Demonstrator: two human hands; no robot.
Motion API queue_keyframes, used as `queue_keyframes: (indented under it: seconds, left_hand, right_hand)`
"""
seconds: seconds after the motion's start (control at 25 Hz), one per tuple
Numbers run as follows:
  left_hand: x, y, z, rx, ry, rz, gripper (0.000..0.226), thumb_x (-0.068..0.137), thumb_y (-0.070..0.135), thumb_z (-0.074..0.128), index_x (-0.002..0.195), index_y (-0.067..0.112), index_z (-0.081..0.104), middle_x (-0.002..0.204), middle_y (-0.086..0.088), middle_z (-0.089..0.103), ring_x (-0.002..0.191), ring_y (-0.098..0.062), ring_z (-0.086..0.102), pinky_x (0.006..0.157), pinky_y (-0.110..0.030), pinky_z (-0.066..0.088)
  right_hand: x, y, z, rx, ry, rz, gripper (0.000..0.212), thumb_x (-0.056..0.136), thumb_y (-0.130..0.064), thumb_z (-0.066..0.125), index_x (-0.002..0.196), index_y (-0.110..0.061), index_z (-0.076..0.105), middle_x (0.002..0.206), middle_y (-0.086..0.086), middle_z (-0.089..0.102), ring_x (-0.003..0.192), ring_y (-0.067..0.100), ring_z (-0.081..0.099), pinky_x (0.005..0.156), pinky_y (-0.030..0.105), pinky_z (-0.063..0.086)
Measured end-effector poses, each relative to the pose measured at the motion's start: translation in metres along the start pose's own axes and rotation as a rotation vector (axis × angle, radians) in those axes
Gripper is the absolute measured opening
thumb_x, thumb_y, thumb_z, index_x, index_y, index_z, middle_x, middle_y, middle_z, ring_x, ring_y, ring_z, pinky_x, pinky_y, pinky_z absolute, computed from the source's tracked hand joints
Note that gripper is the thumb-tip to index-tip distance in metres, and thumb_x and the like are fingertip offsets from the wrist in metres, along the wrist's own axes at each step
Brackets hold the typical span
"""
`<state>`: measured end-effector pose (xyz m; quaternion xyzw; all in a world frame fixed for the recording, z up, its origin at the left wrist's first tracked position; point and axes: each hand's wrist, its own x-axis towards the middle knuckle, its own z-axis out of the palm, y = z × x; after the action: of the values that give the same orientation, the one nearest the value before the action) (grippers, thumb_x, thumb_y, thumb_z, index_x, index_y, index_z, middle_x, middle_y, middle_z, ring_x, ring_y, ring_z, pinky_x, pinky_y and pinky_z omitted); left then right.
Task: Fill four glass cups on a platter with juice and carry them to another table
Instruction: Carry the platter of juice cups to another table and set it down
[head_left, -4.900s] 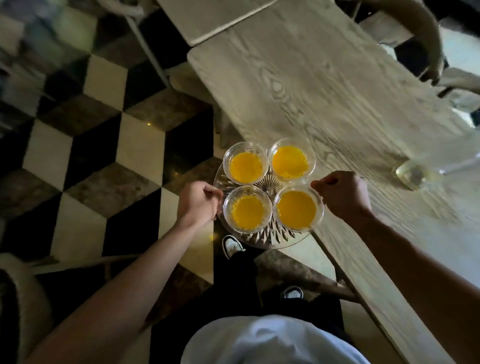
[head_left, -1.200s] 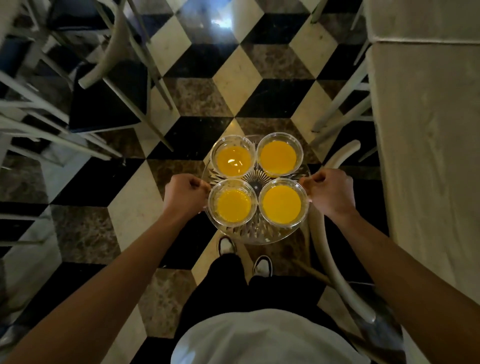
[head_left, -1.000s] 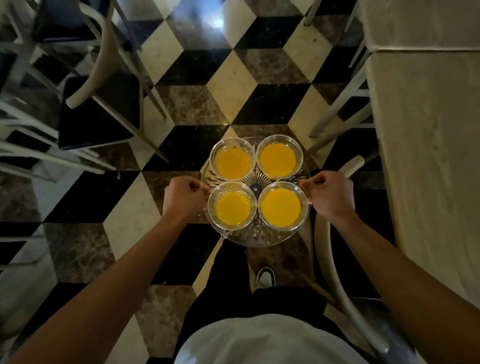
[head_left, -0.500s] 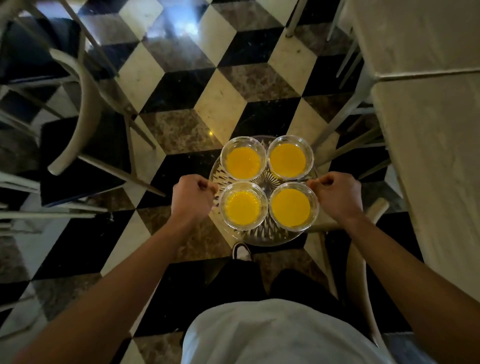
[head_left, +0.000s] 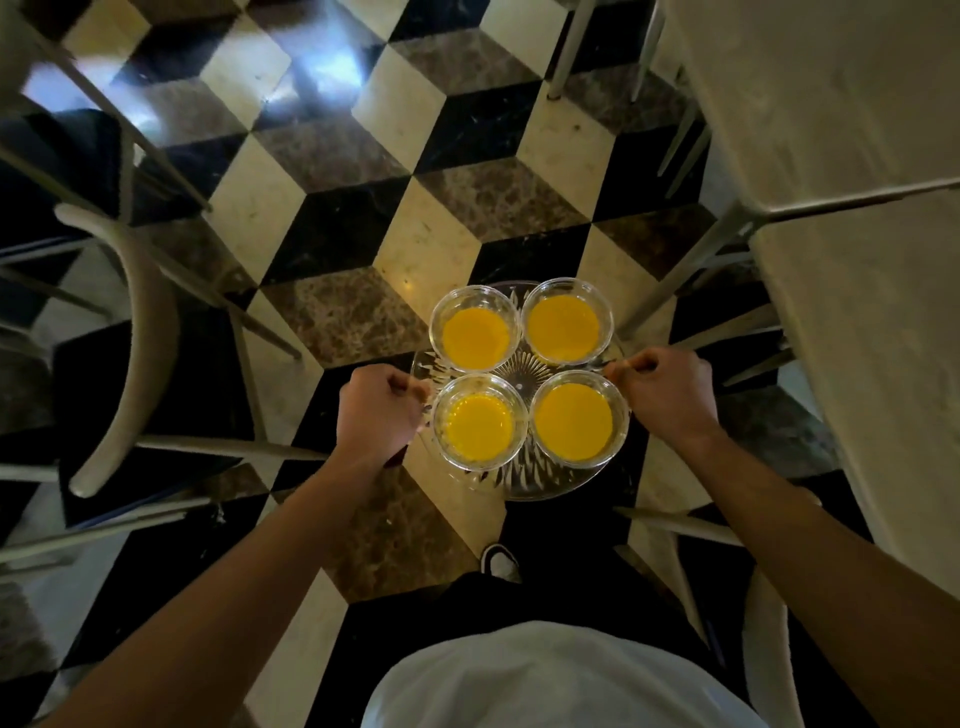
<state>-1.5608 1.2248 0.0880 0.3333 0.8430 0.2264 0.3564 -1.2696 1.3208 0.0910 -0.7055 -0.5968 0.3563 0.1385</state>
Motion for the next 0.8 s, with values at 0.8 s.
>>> queue_keyframes:
  seconds: [0.8]
  left_hand:
    - [0.232,0.207,0.011,0.069,-0.053,0.016,0.021,0.092,0.012,0.072,0.072,0.014,0.070,0.063,0.003,0.066,0.057,-0.005,0.062,0.042,-0.010,0.040]
  right_hand:
    - [0.257,-0.091,-0.041,0.046,0.027,0.079,0.024,0.090,-0.039,0.072,0.085,-0.015,0.074,0.074,-0.003,0.070,0.074,0.014,0.067,0.069,0.032,0.055]
